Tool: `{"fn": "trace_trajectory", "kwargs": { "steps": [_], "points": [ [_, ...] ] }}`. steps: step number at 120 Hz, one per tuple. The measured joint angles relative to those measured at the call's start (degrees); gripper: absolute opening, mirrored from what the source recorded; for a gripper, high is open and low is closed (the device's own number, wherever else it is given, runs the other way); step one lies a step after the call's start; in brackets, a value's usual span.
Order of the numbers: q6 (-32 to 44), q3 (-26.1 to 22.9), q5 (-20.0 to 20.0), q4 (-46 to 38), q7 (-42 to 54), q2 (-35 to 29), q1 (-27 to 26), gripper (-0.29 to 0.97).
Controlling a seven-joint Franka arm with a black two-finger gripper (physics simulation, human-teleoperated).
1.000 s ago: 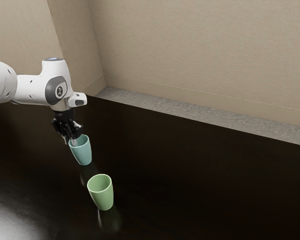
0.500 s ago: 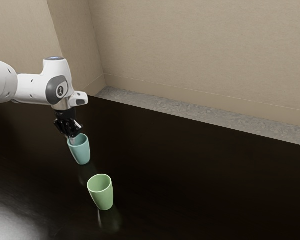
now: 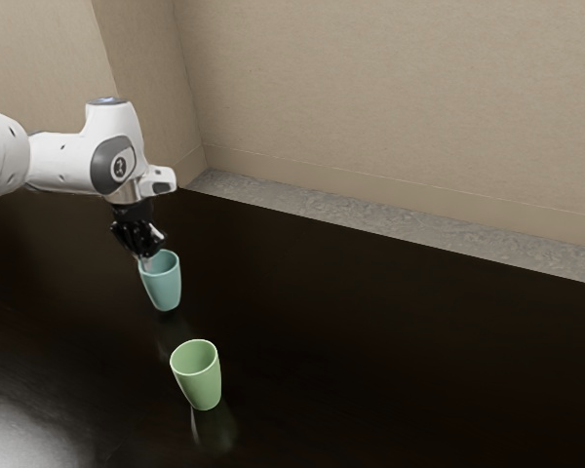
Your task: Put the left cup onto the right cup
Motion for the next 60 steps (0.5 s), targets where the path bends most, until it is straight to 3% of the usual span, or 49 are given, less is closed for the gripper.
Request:
{"fn": "trace_trajectory", "kwargs": {
  "steps": [60],
  "points": [
    [-7.3,0.0,-0.7,-3.4,-3.5,-13.5,-6.9,-0.11]
  ]
}}
